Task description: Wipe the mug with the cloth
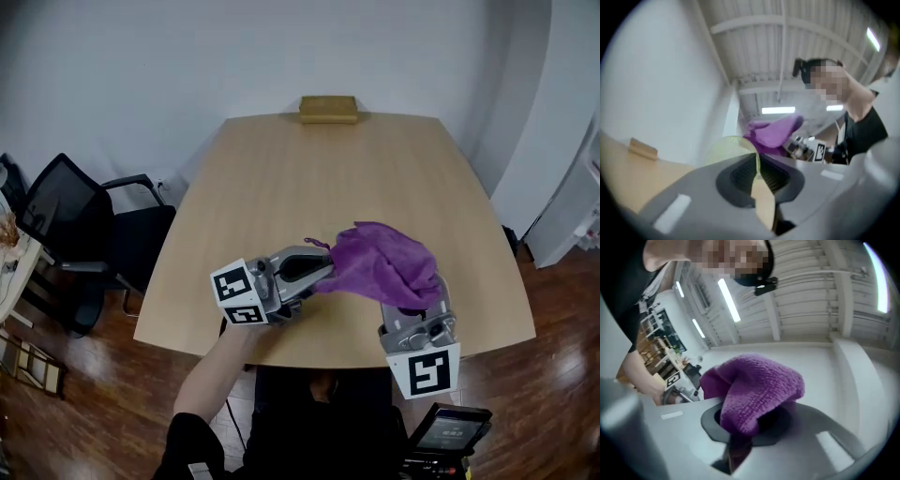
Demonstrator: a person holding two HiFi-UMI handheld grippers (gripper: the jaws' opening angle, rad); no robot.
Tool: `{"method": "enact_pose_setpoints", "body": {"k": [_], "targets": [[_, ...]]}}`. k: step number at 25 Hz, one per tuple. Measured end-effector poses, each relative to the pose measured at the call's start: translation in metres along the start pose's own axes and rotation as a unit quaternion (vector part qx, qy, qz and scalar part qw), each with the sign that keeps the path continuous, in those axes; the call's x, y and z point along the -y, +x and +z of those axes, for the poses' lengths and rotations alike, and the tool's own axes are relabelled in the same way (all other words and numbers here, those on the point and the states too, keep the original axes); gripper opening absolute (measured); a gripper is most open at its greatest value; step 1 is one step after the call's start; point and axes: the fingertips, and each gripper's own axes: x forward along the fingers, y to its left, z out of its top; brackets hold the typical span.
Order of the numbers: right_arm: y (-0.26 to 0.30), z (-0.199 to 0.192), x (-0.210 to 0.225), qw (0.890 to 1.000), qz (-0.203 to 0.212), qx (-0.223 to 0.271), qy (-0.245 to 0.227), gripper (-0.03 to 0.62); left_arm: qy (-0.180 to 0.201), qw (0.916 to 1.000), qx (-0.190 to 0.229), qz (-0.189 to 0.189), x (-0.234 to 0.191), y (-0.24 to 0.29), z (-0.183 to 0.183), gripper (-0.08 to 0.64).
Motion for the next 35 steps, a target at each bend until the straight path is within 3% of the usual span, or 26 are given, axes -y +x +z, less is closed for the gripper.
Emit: {"method": "enact_pose_setpoints", "body": {"k": [2,3,5,7,8,9,10,12,13,15,17,20,22,24,26,27,29,31,33,35], "targets": [[0.006,-0.005,0.021,0.999,-0.045,-0.006,0.030,0.034,-0.039,0.9984,0.039,-0.008,0.002,-0.004,0.011,0.043],[0.011,-0.007,0.017,0.998,-0.048,-0.011,0.032,0.034,-0.048,0.9977,0.047,-0.012,0.005,-0.003,0.012,0.043],[0.019,-0.012,-0.015,1.000,-0.004,-0.027,0.008,0.034,-0.078,0.9945,0.067,-0.021,0.008,-0.001,0.014,0.043],[0.021,-0.005,-0.057,0.996,0.083,-0.012,-0.025,0.034,-0.134,0.9840,0.115,-0.026,0.003,-0.004,0.020,0.043],[0.018,0.001,-0.070,0.993,0.118,0.004,-0.025,0.034,-0.172,0.9728,0.153,-0.027,-0.003,-0.009,0.024,0.043],[0.013,0.004,-0.074,0.991,0.134,0.017,-0.013,0.034,-0.214,0.9556,0.200,-0.028,-0.011,-0.017,0.029,0.043],[0.007,0.003,-0.067,0.991,0.128,0.022,0.012,0.034,-0.257,0.9324,0.253,-0.029,-0.019,-0.028,0.034,0.043],[-0.002,-0.001,-0.030,0.994,0.062,0.032,0.081,0.034,-0.315,0.8868,0.337,-0.031,-0.033,-0.050,0.045,0.043],[-0.003,0.002,-0.007,0.993,0.019,0.048,0.103,0.034,-0.324,0.8754,0.357,-0.033,-0.034,-0.056,0.049,0.043],[0.000,0.014,0.020,0.990,-0.034,0.085,0.103,0.034,-0.328,0.8703,0.365,-0.042,-0.031,-0.057,0.051,0.043],[0.011,0.025,0.011,0.991,-0.027,0.097,0.089,0.034,-0.334,0.8689,0.360,-0.060,-0.022,-0.050,0.051,0.043],[0.026,0.021,-0.030,0.994,0.028,0.080,0.066,0.034,-0.344,0.8622,0.361,-0.090,-0.006,-0.036,0.049,0.046],[0.028,0.012,-0.064,0.994,0.088,0.054,0.040,0.034,-0.348,0.8569,0.367,-0.098,-0.003,-0.035,0.046,0.052],[0.025,0.002,-0.096,0.987,0.160,0.020,-0.010,0.034,-0.345,0.8525,0.378,-0.104,-0.005,-0.043,0.046,0.048],[0.019,-0.004,-0.102,0.982,0.191,0.003,-0.015,0.034,-0.337,0.8473,0.393,-0.117,-0.004,-0.054,0.050,0.044],[0.015,-0.006,-0.091,0.984,0.175,0.005,0.018,0.034,-0.334,0.8431,0.403,-0.125,-0.003,-0.060,0.052,0.044],[0.008,-0.008,-0.042,0.985,0.090,0.032,0.147,0.034,-0.328,0.8333,0.421,-0.144,-0.002,-0.068,0.058,0.044],[0.004,-0.001,0.011,0.963,0.010,0.089,0.255,0.034,-0.320,0.8294,0.430,-0.158,0.002,-0.070,0.065,0.042],[0.006,0.011,0.030,0.945,-0.004,0.133,0.299,0.034,-0.313,0.8309,0.426,-0.175,0.009,-0.064,0.068,0.043],[0.013,0.020,0.011,0.947,0.026,0.140,0.289,0.034,-0.311,0.8276,0.423,-0.198,0.018,-0.060,0.069,0.043]]}}
